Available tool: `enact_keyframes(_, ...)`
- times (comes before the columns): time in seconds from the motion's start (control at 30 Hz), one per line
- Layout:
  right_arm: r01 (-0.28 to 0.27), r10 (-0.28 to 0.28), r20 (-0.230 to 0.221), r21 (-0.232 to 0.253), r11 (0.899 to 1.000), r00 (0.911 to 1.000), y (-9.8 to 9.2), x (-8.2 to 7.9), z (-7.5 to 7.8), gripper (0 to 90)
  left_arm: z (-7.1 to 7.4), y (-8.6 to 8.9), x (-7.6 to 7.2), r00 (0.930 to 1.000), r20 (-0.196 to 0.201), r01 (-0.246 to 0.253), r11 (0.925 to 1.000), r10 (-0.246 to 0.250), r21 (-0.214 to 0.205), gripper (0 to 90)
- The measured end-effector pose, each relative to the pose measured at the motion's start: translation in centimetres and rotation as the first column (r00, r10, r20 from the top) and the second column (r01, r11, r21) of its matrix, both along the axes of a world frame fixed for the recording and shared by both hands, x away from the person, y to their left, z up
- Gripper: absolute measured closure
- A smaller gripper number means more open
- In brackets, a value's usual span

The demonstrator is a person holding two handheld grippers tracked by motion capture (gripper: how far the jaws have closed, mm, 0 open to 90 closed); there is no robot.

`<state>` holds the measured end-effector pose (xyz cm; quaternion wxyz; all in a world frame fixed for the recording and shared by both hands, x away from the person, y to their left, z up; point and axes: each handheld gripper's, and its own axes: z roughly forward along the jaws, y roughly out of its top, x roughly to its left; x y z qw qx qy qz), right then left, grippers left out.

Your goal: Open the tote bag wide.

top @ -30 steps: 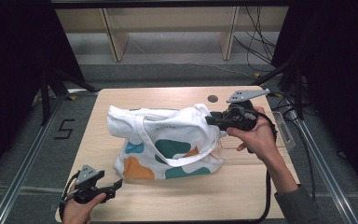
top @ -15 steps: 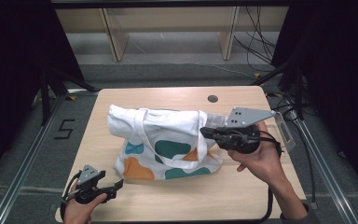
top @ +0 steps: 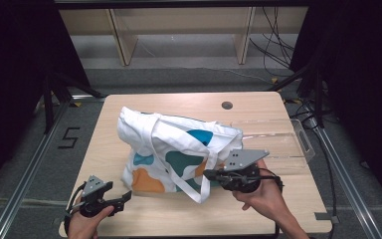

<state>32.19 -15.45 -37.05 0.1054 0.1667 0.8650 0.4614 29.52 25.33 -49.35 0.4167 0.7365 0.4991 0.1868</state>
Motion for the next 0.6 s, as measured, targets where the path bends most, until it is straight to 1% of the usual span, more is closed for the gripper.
enact_keyframes(0.03,-0.004,0.004,-0.004,-0.010,1.000,1.0000,0.2,0.2,-0.6,90.0,0.0,0.0,0.0,1.0000,0.000,0.000,1.0000,0.000,0.000,18.7)
enact_keyframes(0.07,-0.001,0.001,-0.031,-0.013,1.000,0.9995,0.4,0.3,-1.4,90.0,0.0,0.1,0.0,0.9999,-0.004,-0.010,1.0000,0.010,0.001,18.7)
enact_keyframes(0.1,-0.011,0.010,-0.032,-0.024,1.000,0.9994,0.5,0.6,-1.9,90.0,-0.1,0.1,-0.1,0.9998,-0.007,-0.016,0.9999,0.016,-0.006,18.7)
enact_keyframes(0.17,-0.007,0.004,-0.066,-0.038,0.999,0.9978,0.9,0.7,-2.9,90.0,0.0,0.1,0.0,0.9999,0.000,-0.013,0.9999,0.013,-0.007,18.7)
enact_keyframes(0.2,-0.007,0.004,-0.066,-0.038,0.999,0.9978,0.9,0.7,-2.9,90.0,0.0,0.1,0.0,0.9999,0.000,-0.013,0.9999,0.013,-0.007,18.8)
enact_keyframes(0.23,-0.006,0.003,-0.067,-0.053,0.999,0.9978,1.0,0.7,-3.4,90.0,0.0,0.1,0.0,0.9999,-0.002,-0.012,0.9999,0.012,-0.001,18.8)
enact_keyframes(0.27,-0.012,0.006,-0.084,-0.079,0.997,0.9964,1.5,0.9,-4.4,90.0,-0.1,0.1,0.0,0.9999,-0.003,-0.013,0.9999,0.013,-0.002,18.8)
enact_keyframes(0.3,-0.006,-0.001,-0.089,-0.078,0.997,0.9960,1.7,1.0,-4.8,90.0,-0.1,0.1,0.0,1.0000,-0.005,-0.005,1.0000,0.005,0.003,18.8)
enact_keyframes(0.33,-0.006,-0.001,-0.089,-0.078,0.997,0.9960,1.7,1.0,-4.8,90.0,-0.1,0.1,0.0,1.0000,-0.005,-0.005,1.0000,0.005,0.003,18.8)
enact_keyframes(0.37,-0.024,0.013,-0.108,-0.104,0.994,0.9941,2.1,1.2,-5.7,90.0,-0.1,0.1,0.0,1.0000,-0.001,0.000,1.0000,0.000,0.003,18.8)
enact_keyframes(0.4,-0.023,0.009,-0.122,-0.116,0.993,0.9925,2.3,1.2,-6.3,90.0,-0.1,0.1,0.0,1.0000,-0.003,-0.005,1.0000,0.005,0.008,18.8)
enact_keyframes(0.43,-0.023,0.009,-0.122,-0.116,0.993,0.9925,2.3,1.2,-6.3,90.0,-0.1,0.1,0.0,1.0000,-0.003,-0.005,1.0000,0.005,0.008,18.8)
enact_keyframes(0.47,-0.035,0.019,-0.128,-0.125,0.992,0.9916,2.5,1.2,-6.7,90.0,-0.1,0.1,0.0,1.0000,-0.002,-0.001,1.0000,0.001,0.006,18.8)
enact_keyframes(0.5,-0.031,0.009,-0.147,-0.149,0.988,0.9891,2.8,1.2,-7.6,90.0,-0.1,0.1,0.0,1.0000,-0.004,0.001,1.0000,-0.001,0.003,18.8)
enact_keyframes(0.53,-0.033,0.009,-0.154,-0.155,0.987,0.9880,2.9,1.2,-8.0,90.0,-0.1,0.1,0.0,1.0000,-0.005,-0.001,1.0000,0.001,0.003,18.8)
enact_keyframes(0.57,-0.036,0.005,-0.175,-0.172,0.985,0.9846,3.0,1.1,-8.7,90.0,0.0,0.2,0.0,1.0000,0.002,0.001,0.9999,-0.001,0.013,18.8)
enact_keyframes(0.6,-0.036,0.004,-0.180,-0.178,0.983,0.9837,3.0,1.0,-8.8,90.0,0.0,0.2,0.0,1.0000,0.002,0.001,0.9999,-0.001,0.013,18.8)
